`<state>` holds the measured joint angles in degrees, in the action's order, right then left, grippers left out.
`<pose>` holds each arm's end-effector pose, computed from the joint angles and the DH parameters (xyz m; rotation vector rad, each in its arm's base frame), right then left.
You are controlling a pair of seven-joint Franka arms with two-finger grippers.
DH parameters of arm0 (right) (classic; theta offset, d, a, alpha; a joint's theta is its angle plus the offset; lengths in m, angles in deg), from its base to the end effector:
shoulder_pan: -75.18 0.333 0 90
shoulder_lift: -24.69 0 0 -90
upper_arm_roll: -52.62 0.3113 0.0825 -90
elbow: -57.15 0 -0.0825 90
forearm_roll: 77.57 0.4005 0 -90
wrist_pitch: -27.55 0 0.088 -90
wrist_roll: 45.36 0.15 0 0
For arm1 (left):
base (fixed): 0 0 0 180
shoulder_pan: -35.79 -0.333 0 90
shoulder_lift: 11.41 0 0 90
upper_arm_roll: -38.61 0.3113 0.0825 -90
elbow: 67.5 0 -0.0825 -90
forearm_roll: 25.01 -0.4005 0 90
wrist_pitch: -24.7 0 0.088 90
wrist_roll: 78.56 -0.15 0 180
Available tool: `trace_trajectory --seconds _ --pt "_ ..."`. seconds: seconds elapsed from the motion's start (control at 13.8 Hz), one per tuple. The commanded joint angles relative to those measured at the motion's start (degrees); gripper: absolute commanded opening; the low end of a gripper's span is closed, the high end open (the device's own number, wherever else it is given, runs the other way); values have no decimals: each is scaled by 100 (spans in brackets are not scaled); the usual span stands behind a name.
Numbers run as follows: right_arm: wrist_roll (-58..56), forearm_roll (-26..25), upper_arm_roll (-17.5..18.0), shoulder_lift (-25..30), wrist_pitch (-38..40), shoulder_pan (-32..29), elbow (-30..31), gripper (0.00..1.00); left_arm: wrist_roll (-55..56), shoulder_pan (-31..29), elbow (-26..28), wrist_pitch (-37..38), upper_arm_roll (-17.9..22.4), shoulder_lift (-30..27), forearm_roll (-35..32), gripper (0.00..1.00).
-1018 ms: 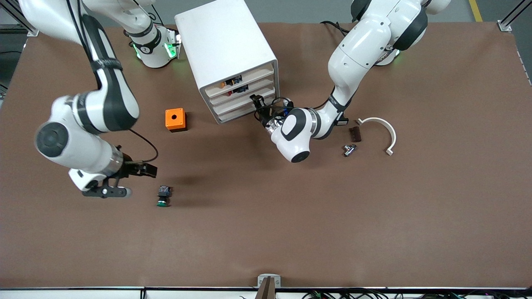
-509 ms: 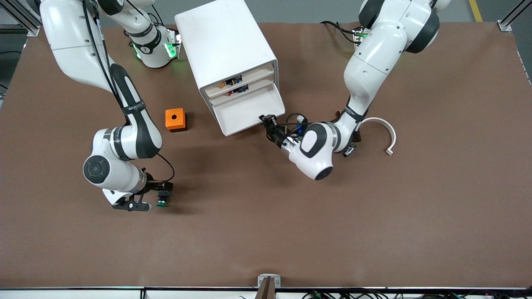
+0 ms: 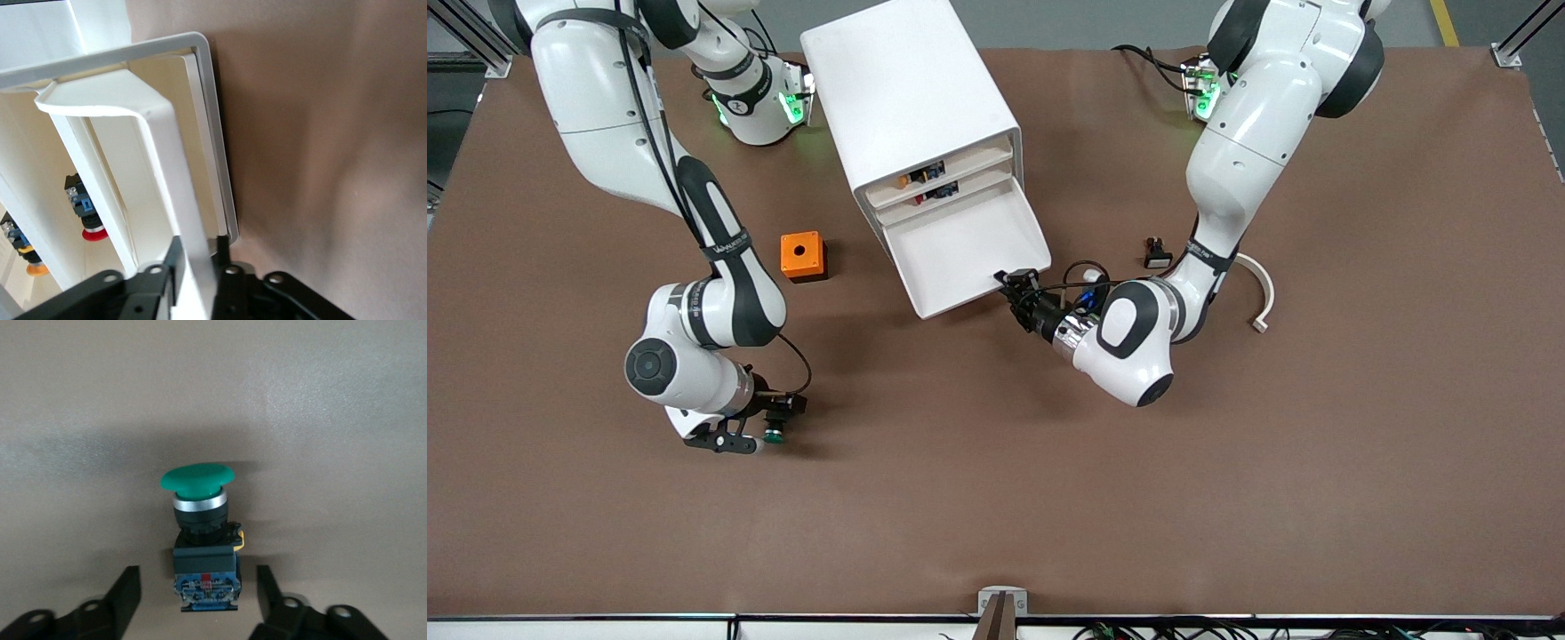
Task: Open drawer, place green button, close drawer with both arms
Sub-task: 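Pull the drawer open with the left gripper while the right gripper reaches the button, then grasp the green button with the right gripper while the left gripper withdraws, then carry the green button into the open drawer and release it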
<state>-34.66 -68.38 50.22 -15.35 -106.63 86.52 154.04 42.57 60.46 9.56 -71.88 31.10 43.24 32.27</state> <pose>0.6688 0.1138 0.1285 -3.0571 0.2084 0.0922 0.5310 -0.4538 0.1317 -1.2535 -2.0531 1.5484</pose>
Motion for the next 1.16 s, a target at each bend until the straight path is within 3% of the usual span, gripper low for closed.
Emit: trace_trajectory --seconds 0.0,0.22,0.29,0.44,0.73,1.09 --pt "20 101 3 22 -4 -52 -12 52 -72 -268 -166 51 -40 -58 37 100" --pt "2 101 -6 58 -12 -166 -47 4 -177 -769 -166 156 -31 -295 -128 100" --pt "-15 101 -6 49 -12 -210 -82 0 -186 -823 -192 252 -66 -340 -382 100" --pt "28 110 3 75 23 -184 -91 0 -195 -911 -385 271 -32 -655 -1083 100" --pt "1492 136 20 645 1127 114 -179 0 -344 -1087 -385 384 -75 -1410 -2859 100" --pt "3978 145 29 1445 2218 904 -135 1 -1642 -1455 -385 1061 -67 -2194 -3785 100"
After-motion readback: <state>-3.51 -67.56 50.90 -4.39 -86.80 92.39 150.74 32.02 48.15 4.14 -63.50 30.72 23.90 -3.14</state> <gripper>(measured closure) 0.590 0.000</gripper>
